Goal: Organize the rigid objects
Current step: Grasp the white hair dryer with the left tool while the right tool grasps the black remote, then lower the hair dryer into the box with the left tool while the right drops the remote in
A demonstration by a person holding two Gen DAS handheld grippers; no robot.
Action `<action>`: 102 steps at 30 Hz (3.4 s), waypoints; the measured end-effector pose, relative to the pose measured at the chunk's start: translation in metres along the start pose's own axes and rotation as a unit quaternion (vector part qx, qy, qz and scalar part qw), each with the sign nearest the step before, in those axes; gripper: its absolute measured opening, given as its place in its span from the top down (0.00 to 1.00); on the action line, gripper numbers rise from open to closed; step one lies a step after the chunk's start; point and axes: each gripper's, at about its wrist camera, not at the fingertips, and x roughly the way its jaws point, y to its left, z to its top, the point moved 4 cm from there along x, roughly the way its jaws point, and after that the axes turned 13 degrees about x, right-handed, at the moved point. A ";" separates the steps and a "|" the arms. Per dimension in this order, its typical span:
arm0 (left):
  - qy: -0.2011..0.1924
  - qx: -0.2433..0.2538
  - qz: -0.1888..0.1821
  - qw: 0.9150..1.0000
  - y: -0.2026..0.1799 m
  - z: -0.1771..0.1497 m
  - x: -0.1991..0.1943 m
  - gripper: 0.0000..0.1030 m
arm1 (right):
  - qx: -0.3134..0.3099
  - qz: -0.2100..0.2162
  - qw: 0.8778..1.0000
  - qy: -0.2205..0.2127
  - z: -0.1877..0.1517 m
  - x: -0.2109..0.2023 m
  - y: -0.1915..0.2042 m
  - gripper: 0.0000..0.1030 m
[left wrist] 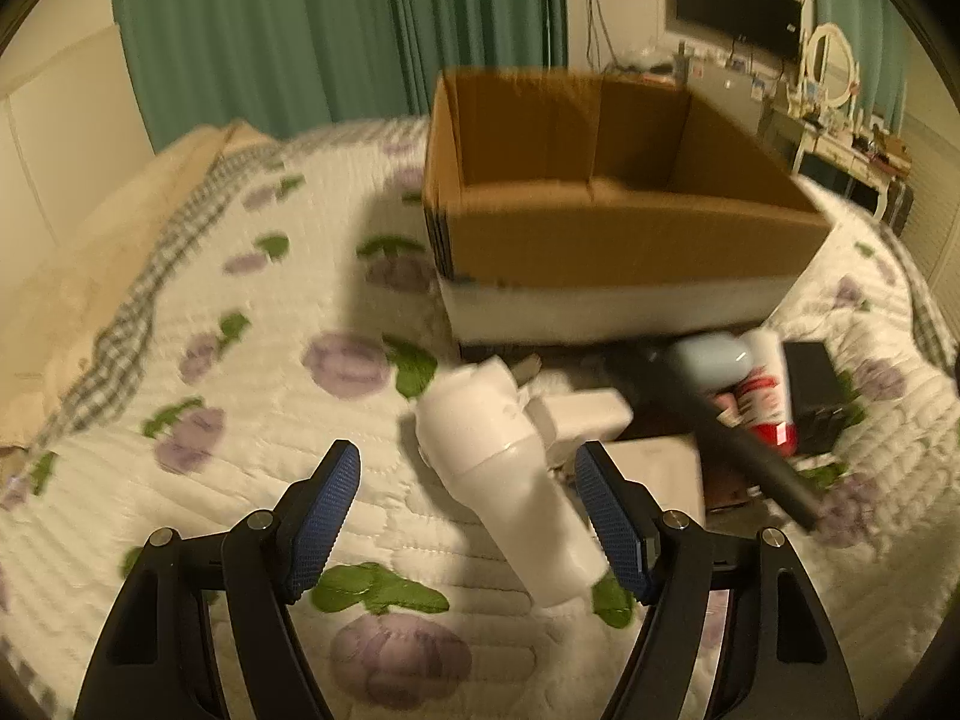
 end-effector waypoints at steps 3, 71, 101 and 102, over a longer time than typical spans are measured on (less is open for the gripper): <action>0.011 0.000 -0.001 1.000 -0.003 -0.002 0.014 0.27 | -0.011 0.001 1.000 0.011 -0.004 0.009 0.008 0.00; -0.139 0.030 -0.066 0.988 0.035 0.102 -0.074 0.52 | -0.058 0.116 0.991 0.020 0.087 0.013 0.075 0.92; -0.142 0.033 -0.035 0.989 0.029 0.135 -0.033 0.30 | -0.034 0.014 0.999 0.003 0.119 0.055 0.032 0.38; -0.143 0.033 -0.031 0.989 0.030 0.131 -0.041 0.30 | -0.033 0.012 0.999 0.003 0.116 0.047 0.030 0.38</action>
